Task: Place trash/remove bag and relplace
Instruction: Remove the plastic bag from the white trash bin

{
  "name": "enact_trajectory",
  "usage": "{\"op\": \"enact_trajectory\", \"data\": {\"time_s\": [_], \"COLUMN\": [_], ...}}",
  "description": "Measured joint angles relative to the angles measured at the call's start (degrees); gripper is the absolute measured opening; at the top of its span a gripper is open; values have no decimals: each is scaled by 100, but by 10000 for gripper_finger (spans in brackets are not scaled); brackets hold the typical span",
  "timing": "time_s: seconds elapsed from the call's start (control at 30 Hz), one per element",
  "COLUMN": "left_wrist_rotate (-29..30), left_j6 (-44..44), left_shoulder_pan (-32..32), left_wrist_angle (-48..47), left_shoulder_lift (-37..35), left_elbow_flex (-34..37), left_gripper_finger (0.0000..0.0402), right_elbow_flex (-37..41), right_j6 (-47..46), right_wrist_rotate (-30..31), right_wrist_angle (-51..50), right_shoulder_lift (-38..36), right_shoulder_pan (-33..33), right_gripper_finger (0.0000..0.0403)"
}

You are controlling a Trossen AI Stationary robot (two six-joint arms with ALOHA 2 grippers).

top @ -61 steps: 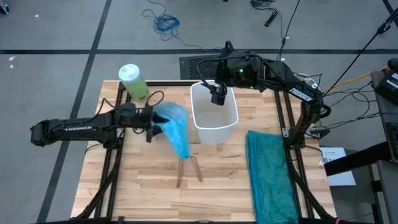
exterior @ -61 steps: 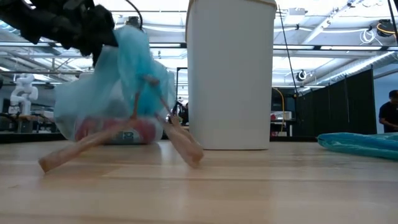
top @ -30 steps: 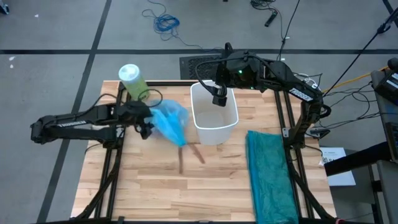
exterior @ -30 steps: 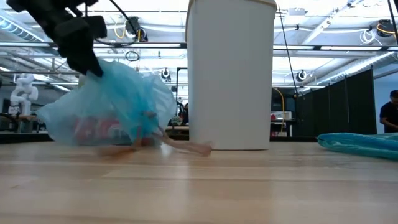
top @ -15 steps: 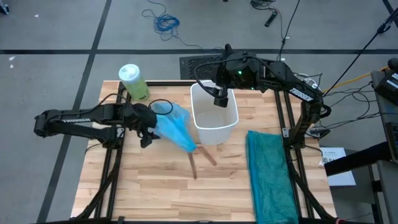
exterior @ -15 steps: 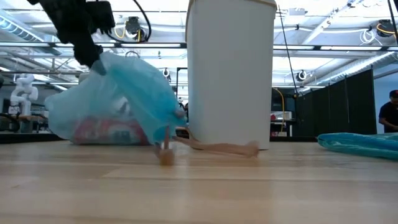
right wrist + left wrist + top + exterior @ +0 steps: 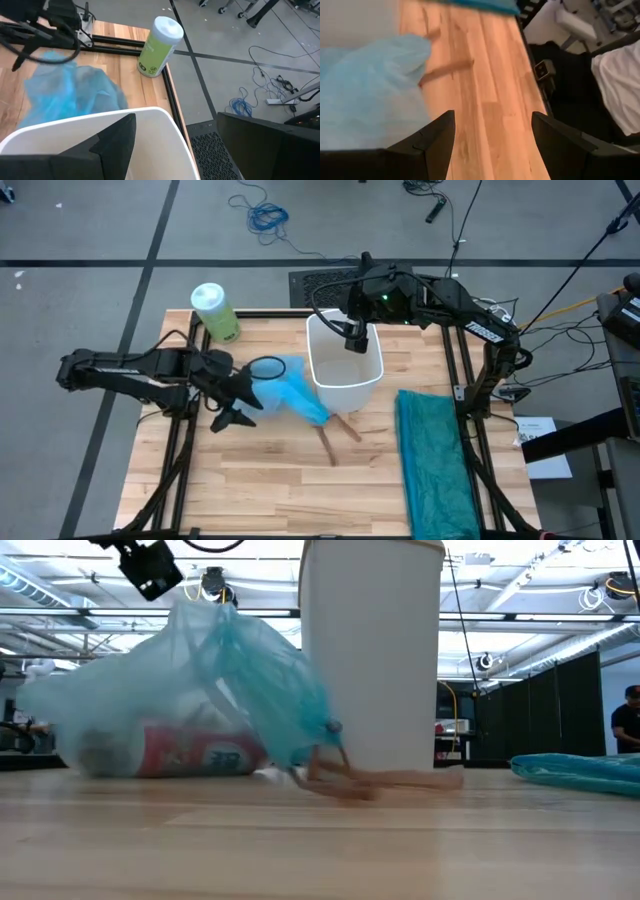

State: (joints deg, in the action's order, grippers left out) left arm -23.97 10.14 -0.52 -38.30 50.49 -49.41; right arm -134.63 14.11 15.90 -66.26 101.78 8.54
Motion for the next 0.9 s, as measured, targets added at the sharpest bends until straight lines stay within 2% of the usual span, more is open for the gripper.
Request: {"op": "enact_trajectory", "data": {"time_s": [0.13,0.3,0.4,0.53,0.63,0.77,0.9], "left_wrist_rotate": [16,18,7,5,111,531,1107], "left_j6": [65,156,150,110,118,139,111], "left_shoulder_pan": [-10,-109,-204,-303,-312,-316,-316], "left_wrist_angle": [-220,15,298,482,467,375,-30], "left_shoulder_lift": [195,244,248,220,204,206,282], "left_elbow_flex": [2,2,2,2,2,2,2], "left_gripper_finger": [255,255,255,255,255,250,214], "right_elbow_flex": [0,0,2,2,2,9,556], "right_j6": [-12,-95,-141,-415,-660,-796,-1067], "right_wrist_rotate": [-43,-486,-553,-549,-557,-485,-124], "right_wrist_angle": [-11,-162,-370,-677,-861,-1012,-1117], "right_shoulder_lift": [0,0,0,0,42,308,444], "right_shoulder_pan": [0,-64,-238,-672,-1106,-1553,-1703], "right_gripper_finger": [270,269,252,192,119,19,4]}}
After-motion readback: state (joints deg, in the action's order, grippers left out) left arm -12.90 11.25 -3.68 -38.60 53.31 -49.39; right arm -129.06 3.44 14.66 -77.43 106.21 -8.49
